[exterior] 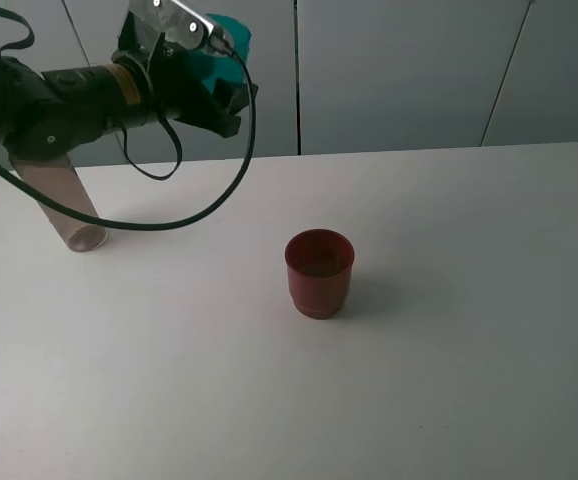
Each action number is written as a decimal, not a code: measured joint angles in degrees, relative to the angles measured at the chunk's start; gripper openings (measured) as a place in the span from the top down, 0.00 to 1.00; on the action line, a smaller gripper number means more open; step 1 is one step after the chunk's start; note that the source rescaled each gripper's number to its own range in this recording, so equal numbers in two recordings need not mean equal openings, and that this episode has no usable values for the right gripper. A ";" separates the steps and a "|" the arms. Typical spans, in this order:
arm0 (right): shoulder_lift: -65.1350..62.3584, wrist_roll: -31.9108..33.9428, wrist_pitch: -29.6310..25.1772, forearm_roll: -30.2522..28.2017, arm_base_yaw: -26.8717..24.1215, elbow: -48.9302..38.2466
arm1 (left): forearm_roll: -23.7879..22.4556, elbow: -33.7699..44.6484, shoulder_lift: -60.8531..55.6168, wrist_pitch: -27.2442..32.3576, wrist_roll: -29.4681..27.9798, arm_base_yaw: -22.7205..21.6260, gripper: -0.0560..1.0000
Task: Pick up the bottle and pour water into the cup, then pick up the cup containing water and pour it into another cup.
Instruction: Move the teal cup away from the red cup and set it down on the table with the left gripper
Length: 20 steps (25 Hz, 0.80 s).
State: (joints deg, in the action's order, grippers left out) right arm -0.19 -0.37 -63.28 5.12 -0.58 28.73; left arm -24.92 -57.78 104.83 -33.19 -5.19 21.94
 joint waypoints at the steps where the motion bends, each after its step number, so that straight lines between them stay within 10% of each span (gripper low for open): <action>1: 0.00 0.00 0.00 0.00 0.00 0.00 | 0.88 0.78 0.68 -2.49 0.39 -0.61 0.86; 20: 0.00 0.00 0.00 0.00 0.00 0.00 | 19.31 -1.52 24.79 -23.49 5.72 -2.47 0.86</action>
State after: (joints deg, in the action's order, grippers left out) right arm -0.19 -0.37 -63.28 5.12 -0.58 28.73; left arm -5.61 -59.30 129.62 -56.68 0.53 19.47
